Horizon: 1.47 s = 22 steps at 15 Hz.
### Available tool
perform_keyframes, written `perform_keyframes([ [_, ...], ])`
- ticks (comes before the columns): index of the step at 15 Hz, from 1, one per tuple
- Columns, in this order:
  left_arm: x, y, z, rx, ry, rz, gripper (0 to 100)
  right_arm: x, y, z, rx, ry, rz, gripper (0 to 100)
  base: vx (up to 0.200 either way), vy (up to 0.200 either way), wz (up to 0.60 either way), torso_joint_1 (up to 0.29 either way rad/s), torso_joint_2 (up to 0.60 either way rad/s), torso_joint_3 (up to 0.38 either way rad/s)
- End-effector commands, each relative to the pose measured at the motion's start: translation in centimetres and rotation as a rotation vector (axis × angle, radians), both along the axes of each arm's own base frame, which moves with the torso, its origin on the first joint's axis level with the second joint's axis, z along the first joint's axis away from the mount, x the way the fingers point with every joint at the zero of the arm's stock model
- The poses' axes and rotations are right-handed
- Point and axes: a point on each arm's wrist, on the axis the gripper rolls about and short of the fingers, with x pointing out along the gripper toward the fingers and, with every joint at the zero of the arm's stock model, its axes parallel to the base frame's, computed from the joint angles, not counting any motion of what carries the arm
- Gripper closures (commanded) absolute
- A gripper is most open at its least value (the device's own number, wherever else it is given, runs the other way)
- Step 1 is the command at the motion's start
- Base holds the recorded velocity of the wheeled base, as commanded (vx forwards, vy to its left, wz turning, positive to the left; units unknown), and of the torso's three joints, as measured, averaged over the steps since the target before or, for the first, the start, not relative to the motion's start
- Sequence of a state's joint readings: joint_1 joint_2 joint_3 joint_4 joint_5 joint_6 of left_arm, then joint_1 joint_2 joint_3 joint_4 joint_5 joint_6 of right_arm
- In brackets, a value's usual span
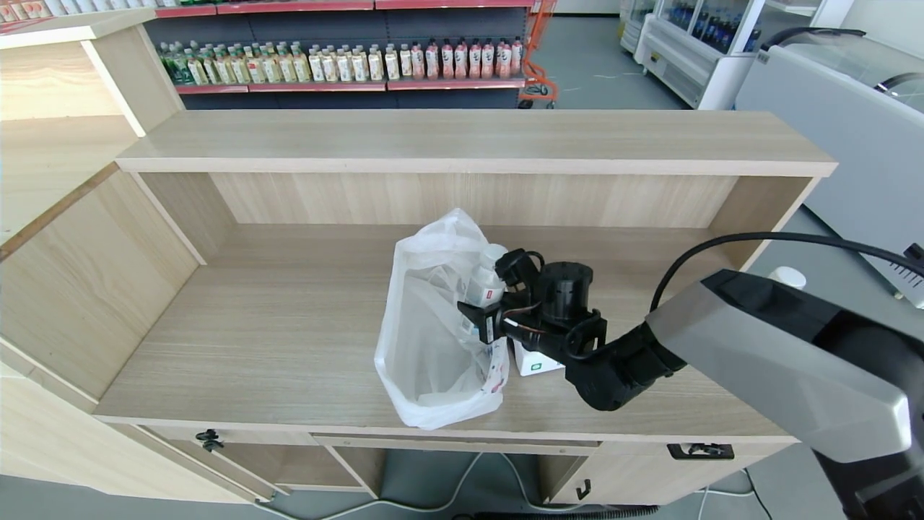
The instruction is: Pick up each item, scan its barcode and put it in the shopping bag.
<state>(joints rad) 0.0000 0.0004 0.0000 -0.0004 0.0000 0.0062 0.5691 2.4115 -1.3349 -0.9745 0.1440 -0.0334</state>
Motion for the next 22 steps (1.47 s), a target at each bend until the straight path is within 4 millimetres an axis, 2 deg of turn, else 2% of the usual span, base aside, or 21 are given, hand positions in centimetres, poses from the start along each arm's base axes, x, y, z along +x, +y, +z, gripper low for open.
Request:
perform_keyframes([
  [1, 0.0, 0.0, 0.0, 0.0, -0.002, 0.0, 0, 0.3, 0.2, -1.6, -0.039, -0.003, 0.004, 100, 0.0, 0.0, 0.0, 0.0, 0.0, 0.0],
  [6, 0.0, 0.0, 0.0, 0.0, -0.002, 0.0, 0, 0.5, 0.4, -2.4, -0.064, -0.01, 0.007, 100, 0.0, 0.0, 0.0, 0.0, 0.0, 0.0],
  [7, 0.0, 0.0, 0.0, 0.0, -0.002, 0.0, 0, 0.4, 0.4, -2.4, -0.064, -0.01, 0.009, 0, 0.0, 0.0, 0.0, 0.0, 0.0, 0.0],
  [10, 0.0, 0.0, 0.0, 0.0, -0.002, -0.002, 0, 0.7, 0.6, -1.7, -0.05, -0.032, 0.009, 0, 0.0, 0.0, 0.0, 0.0, 0.0, 0.0],
  [14, 0.0, 0.0, 0.0, 0.002, -0.002, -0.002, 0, 1.2, 0.6, 0.3, -0.008, -0.078, 0.001, 0, 0.0, 0.0, 0.0, 0.0, 0.0, 0.0],
  [18, 0.0, 0.0, 0.0, 0.003, -0.002, -0.002, 0, 1.7, 0.7, 4.3, 0.1, -0.113, -0.011, 0, 0.0, 0.0, 0.0, 0.0, 0.0, 0.0],
  [22, 0.0, 0.0, 0.0, 0.0, -0.002, -0.002, 0, 2.0, -0.3, 8.2, 0.14, -0.09, -0.04, 0, 0.0, 0.0, 0.0, 0.0, 0.0, 0.0],
])
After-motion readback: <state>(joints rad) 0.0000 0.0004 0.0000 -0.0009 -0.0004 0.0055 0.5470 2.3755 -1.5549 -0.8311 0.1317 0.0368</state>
